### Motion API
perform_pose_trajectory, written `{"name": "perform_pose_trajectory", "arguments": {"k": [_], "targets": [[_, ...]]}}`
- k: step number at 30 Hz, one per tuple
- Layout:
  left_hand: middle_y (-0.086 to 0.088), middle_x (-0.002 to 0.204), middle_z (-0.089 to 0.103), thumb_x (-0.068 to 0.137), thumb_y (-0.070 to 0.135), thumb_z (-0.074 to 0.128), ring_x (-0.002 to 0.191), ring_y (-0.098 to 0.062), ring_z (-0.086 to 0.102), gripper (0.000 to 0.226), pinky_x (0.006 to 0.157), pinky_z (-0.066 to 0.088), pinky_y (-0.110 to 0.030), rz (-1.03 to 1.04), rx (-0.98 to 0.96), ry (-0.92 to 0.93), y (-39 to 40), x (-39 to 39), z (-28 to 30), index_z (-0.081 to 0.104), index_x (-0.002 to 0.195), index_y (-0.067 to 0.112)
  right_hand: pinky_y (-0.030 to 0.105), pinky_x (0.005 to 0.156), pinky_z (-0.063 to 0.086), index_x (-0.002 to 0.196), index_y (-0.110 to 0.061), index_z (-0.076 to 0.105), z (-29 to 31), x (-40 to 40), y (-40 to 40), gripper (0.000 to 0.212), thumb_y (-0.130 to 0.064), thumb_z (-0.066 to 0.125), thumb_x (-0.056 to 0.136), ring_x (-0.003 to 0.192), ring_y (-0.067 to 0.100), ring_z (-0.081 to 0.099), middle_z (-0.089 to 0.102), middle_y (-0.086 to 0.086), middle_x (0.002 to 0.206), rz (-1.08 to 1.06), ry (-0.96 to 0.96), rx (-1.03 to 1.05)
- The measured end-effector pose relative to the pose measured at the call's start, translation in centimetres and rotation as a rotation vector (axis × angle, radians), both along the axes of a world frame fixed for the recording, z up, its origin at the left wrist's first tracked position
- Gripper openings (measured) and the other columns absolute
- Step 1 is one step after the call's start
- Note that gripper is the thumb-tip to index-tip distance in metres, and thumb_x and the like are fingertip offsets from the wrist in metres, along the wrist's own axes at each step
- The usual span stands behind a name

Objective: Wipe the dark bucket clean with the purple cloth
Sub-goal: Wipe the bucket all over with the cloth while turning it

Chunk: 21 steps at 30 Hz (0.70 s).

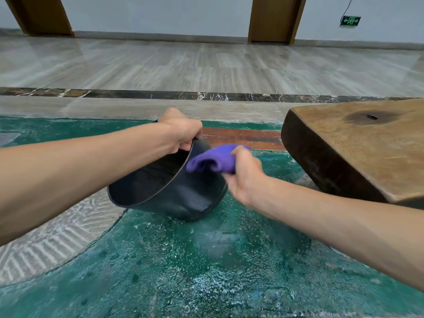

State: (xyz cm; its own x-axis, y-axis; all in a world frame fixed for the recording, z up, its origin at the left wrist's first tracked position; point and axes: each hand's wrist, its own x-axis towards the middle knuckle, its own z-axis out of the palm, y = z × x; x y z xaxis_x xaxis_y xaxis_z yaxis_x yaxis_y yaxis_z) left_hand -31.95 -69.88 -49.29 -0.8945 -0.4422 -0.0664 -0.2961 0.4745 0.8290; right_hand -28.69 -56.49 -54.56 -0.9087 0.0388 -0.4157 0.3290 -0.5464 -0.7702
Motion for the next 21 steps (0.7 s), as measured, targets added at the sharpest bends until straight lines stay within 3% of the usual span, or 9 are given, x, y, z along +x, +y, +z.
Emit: {"name": "perform_pose_trajectory", "arguments": {"k": [2, 4, 7, 12, 16, 21], "targets": [[-0.006, 0.048, 0.049, 0.064, 0.003, 0.072, 0.04, -0.019, 0.045, 0.013, 0.051, 0.05, -0.027, -0.026, -0.011, -0.024, -0.6, 0.0, 0.1, 0.059, 0.062, 0.007, 0.033, 0.057, 0.058, 0.115, -0.004, 0.055, 0.6, -1.4, 1.6, 0.031, 0.006, 0.035, 0.092, 0.082, 0.028, 0.066, 0.067, 0.025, 0.114, -0.136, 0.072, -0.083], [-0.007, 0.047, 0.045, 0.064, 0.003, 0.071, 0.039, -0.021, 0.041, 0.016, 0.048, 0.044, -0.024, -0.046, -0.015, -0.047, -1.0, 0.0, 0.1, 0.056, 0.061, 0.008, 0.042, 0.077, 0.059, 0.12, 0.0, 0.053, 0.5, -2.5, 3.3, 0.037, 0.008, 0.032, 0.09, 0.098, 0.033, 0.065, 0.062, 0.03, 0.133, -0.19, 0.098, -0.103], [-0.006, 0.044, 0.041, 0.061, 0.001, 0.07, 0.038, -0.019, 0.035, 0.02, 0.045, 0.034, -0.021, -0.086, -0.005, -0.068, -0.9, 0.1, -0.1, 0.053, 0.056, 0.009, 0.052, 0.102, 0.053, 0.13, 0.005, 0.052, -0.9, -2.4, 5.3, 0.044, 0.007, 0.034, 0.09, 0.116, 0.036, 0.066, 0.06, 0.029, 0.136, -0.186, 0.05, -0.016], [-0.006, 0.047, 0.046, 0.055, 0.009, 0.072, 0.039, -0.02, 0.039, 0.012, 0.051, 0.04, -0.022, -0.172, -0.062, -0.092, 0.7, 0.5, -0.8, 0.061, 0.061, 0.009, 0.058, 0.101, 0.052, 0.097, -0.005, 0.058, -3.5, -1.4, 6.8, 0.022, 0.006, 0.041, 0.088, 0.117, 0.038, 0.066, 0.068, 0.021, 0.119, -0.145, -0.019, 0.054], [-0.007, 0.044, 0.05, 0.051, 0.018, 0.069, 0.042, -0.021, 0.043, 0.011, 0.053, 0.045, -0.027, -0.227, -0.136, -0.115, 2.0, 1.2, -1.1, 0.059, 0.054, 0.013, 0.057, 0.101, 0.053, 0.101, -0.008, 0.059, -4.6, -1.7, 7.1, 0.02, 0.003, 0.05, 0.087, 0.118, 0.036, 0.066, 0.068, 0.019, 0.124, -0.121, -0.045, 0.1], [-0.006, 0.045, 0.052, 0.055, 0.022, 0.07, 0.04, -0.022, 0.048, 0.021, 0.048, 0.04, -0.022, -0.285, -0.253, -0.127, 3.4, 1.7, -1.6, 0.052, 0.053, 0.013, 0.044, 0.088, 0.059, 0.115, -0.003, 0.062, -6.1, -0.9, 6.6, 0.031, 0.002, 0.049, 0.088, 0.114, 0.032, 0.068, 0.068, 0.021, 0.124, -0.067, -0.082, 0.148]]}}
